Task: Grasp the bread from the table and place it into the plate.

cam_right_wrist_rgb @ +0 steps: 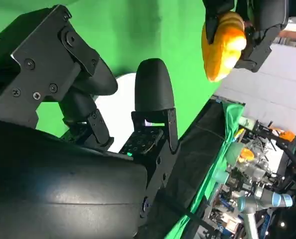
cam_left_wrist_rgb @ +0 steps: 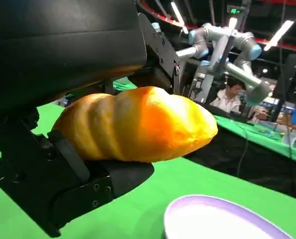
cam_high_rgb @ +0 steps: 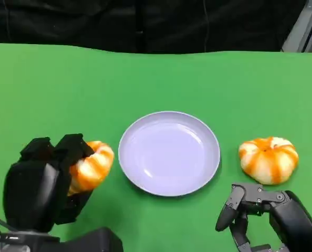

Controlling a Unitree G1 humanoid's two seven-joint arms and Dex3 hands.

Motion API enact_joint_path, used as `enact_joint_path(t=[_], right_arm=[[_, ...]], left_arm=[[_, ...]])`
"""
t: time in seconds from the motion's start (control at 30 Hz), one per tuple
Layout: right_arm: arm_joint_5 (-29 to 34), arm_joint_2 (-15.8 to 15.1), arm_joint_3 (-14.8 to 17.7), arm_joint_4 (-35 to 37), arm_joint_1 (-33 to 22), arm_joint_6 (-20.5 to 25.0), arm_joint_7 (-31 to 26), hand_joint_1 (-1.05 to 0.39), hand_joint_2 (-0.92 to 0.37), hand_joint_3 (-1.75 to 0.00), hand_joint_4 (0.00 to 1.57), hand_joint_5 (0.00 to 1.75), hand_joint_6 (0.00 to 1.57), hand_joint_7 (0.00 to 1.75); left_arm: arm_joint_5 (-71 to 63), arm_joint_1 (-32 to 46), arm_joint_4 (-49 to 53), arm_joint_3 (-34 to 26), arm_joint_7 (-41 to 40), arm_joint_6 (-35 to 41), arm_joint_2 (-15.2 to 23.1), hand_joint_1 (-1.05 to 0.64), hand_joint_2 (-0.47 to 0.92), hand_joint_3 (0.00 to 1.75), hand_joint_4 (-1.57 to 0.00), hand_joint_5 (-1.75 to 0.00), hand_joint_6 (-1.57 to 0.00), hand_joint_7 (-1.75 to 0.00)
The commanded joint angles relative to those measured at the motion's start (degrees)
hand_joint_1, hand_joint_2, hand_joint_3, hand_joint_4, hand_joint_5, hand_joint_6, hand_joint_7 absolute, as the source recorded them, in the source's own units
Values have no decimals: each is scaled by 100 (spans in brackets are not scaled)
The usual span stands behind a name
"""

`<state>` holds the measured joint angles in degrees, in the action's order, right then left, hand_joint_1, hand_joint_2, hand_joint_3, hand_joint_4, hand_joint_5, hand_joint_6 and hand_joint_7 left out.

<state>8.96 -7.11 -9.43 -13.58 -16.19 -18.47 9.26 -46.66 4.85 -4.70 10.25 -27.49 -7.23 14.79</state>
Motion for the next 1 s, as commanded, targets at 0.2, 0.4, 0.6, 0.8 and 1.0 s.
enact_joint_path(t=[0.2, 0.4, 0.6, 0.8, 1.0], right_arm=[[-80, -69, 38, 11, -33, -24, 8, 10, -26, -150, 87, 171, 82, 133], [-66, -74, 33, 27, -30, -73, 3, 9, -25, -150, 87, 174, 83, 133], [-52, -100, 64, 50, -3, -82, 9, 7, -25, -150, 87, 174, 83, 133], [-125, -104, 67, 45, -13, -53, 34, 9, -25, -149, 87, 173, 83, 134], [-122, -108, 55, 81, -10, -115, 19, 9, -25, -150, 87, 173, 83, 133]], left_arm=[[126, -882, 369, 366, 211, -237, -239, -15, 24, 150, -96, -175, -77, -158], [698, -992, -190, 537, 2300, 272, 64, -65, 87, 13, -4, -18, -4, -12], [827, -896, -372, 491, 2760, 411, 113, -88, 92, 9, 0, 0, 0, 0], [892, -893, -385, 483, 2801, 358, 138, -92, 92, 13, 0, 0, 0, 0], [952, -845, -465, 421, 2842, 386, 157, -91, 92, 13, 0, 0, 0, 0]])
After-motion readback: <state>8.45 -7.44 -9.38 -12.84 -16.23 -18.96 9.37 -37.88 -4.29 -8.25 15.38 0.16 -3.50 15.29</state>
